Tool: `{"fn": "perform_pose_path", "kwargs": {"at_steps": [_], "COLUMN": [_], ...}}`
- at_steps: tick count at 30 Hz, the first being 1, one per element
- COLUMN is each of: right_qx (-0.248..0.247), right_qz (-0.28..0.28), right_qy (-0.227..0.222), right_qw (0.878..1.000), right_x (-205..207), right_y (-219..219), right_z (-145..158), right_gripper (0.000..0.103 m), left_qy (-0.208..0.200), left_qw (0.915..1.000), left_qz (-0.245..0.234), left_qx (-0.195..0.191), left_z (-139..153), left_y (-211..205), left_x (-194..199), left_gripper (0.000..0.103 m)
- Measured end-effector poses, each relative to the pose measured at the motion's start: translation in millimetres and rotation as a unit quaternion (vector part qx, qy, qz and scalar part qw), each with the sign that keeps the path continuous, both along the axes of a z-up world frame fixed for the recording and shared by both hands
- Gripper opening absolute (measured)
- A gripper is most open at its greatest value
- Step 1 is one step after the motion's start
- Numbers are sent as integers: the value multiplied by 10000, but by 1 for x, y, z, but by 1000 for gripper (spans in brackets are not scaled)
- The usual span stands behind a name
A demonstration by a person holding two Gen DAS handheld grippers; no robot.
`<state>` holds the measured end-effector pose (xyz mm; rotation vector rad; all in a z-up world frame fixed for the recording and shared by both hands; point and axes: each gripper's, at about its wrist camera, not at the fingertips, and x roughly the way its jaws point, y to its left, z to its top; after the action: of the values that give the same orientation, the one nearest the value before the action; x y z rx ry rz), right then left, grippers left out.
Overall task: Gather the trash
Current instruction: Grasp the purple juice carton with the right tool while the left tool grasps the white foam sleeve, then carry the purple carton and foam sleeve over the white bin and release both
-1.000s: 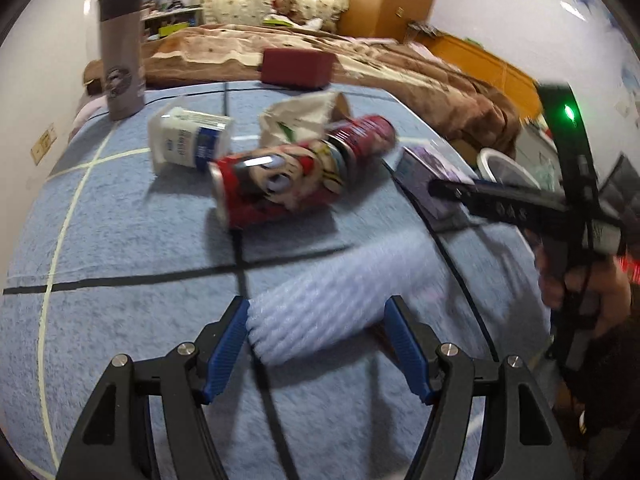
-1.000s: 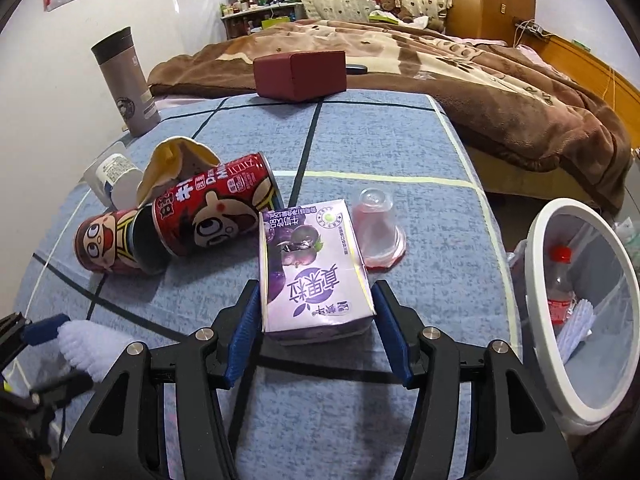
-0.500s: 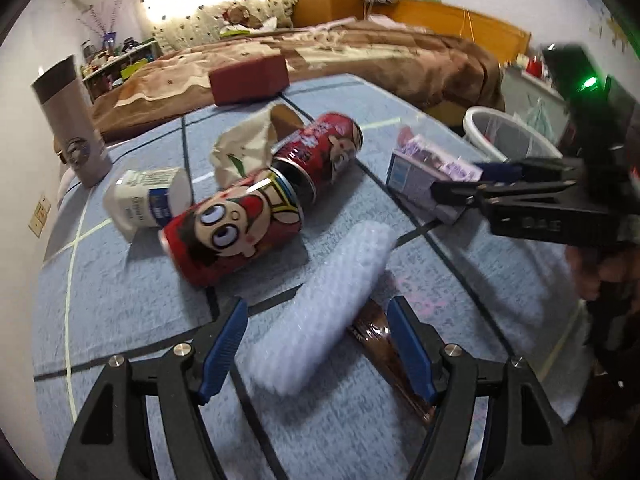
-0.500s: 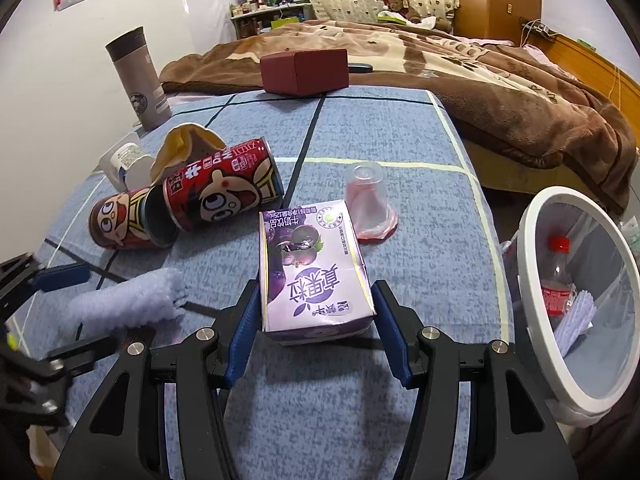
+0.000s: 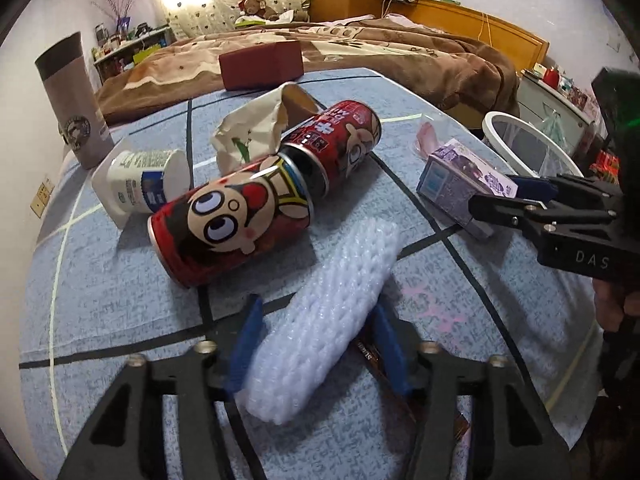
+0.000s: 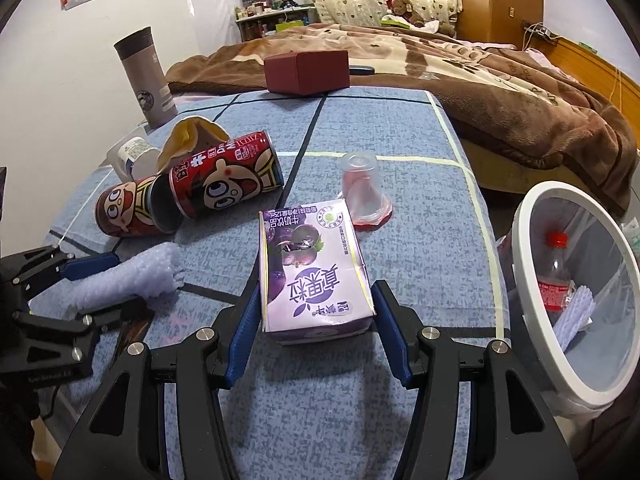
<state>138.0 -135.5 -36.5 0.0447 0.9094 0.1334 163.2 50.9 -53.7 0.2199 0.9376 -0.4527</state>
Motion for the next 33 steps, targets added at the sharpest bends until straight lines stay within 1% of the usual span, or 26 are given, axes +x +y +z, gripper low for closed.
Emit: {"fn": "perform_pose_path", "kwargs": {"at_steps": [3, 5, 9, 12, 16, 23, 25, 30, 33], "right_qx": [24, 34, 82, 127, 171, 282, 327, 398, 318], "right_qz": [26, 28, 43, 43, 53, 11, -25, -154, -228], "right_qy": [-11, -21, -43, -62, -114, -235, -282, -446, -567], "right_qw": [10000, 10000, 9999, 9999, 9998, 9993, 9991, 9981, 9976], "right_x": [-1, -2, -4, -5, -8, -15, -18, -26, -31], "right_y": [0, -1, -2, -4, -6, -15, -19, -32, -39], "right_z": [0, 0, 0, 1, 3, 10, 12, 20, 25], "right_gripper": [57, 57, 57, 56, 56, 56, 56, 56, 56], "left_qy": [0, -17, -104, -189, -203, -309, -330, -359, -404], "left_qw": [10000, 10000, 9998, 9996, 9992, 9986, 9981, 9971, 9966], "left_qz": [28, 46, 149, 189, 225, 206, 243, 197, 103], "left_qx": [13, -25, -80, -116, -275, -384, -466, -646, -711], "left_z": [-1, 1, 5, 11, 20, 33, 38, 46, 51], "left_y": [-1, -2, -3, -5, -9, -21, -24, -42, -56], "left_x": [-2, -3, -4, -6, -5, -10, -10, -12, -13], "left_gripper": [46, 37, 31, 31, 31, 31, 31, 31, 31]}}
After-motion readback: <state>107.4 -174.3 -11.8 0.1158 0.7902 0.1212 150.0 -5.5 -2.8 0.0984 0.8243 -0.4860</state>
